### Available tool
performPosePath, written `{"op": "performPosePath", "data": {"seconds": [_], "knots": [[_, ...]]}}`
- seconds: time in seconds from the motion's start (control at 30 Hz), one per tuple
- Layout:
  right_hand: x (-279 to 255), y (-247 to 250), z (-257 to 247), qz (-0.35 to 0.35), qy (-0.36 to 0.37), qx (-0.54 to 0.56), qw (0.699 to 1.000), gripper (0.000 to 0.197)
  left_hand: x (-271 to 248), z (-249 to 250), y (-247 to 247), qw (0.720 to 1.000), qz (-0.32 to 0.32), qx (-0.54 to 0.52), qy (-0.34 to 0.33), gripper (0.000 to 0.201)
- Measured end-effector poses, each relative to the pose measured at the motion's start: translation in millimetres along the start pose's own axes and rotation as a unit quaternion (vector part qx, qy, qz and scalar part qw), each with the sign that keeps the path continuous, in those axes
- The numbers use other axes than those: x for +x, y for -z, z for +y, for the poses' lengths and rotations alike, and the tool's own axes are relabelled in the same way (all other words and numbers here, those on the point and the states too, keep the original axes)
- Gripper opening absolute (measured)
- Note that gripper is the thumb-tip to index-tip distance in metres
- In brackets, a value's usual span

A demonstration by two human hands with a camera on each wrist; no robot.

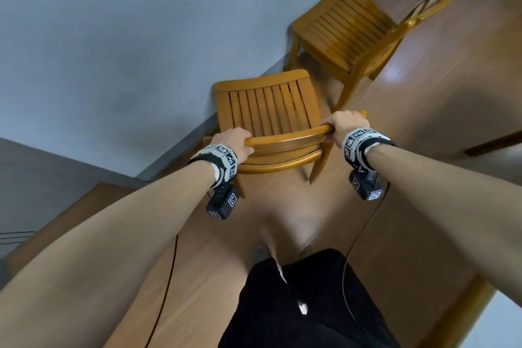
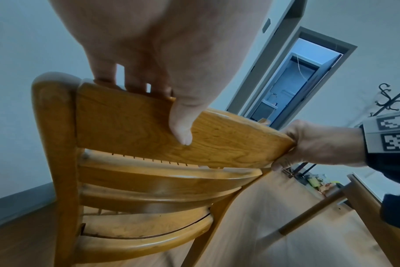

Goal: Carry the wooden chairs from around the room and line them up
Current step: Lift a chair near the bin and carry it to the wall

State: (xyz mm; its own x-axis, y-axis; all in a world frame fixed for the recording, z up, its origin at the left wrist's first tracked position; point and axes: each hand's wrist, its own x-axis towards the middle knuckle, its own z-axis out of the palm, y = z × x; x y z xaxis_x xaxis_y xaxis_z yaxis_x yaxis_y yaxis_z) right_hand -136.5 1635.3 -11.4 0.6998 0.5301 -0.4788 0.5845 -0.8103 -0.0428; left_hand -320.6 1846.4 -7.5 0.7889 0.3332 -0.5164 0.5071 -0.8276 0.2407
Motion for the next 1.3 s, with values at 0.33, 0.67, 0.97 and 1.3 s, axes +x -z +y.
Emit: {"op": "performPosePath", "data": {"seconds": [0.33,0.67,0.97,1.3], "knots": [[131,80,88,-0.010,0.116,-0.089,0.989,0.012,92,93,33,0.996,0.008,-0.042,0.076,0.024],[219,105,159,-0.021,0.205,-0.121,0.971,0.030,151,179,23,0.981,0.025,-0.099,0.166,0.021],[259,100,207,0.007,0.240,-0.154,0.959,0.027,193,229,-6,0.975,0.016,-0.113,0.192,0.033],[272,65,242,0.044,0.273,-0.165,0.947,0.028,200,266,-38,0.964,0.049,-0.119,0.231,0.036]]}}
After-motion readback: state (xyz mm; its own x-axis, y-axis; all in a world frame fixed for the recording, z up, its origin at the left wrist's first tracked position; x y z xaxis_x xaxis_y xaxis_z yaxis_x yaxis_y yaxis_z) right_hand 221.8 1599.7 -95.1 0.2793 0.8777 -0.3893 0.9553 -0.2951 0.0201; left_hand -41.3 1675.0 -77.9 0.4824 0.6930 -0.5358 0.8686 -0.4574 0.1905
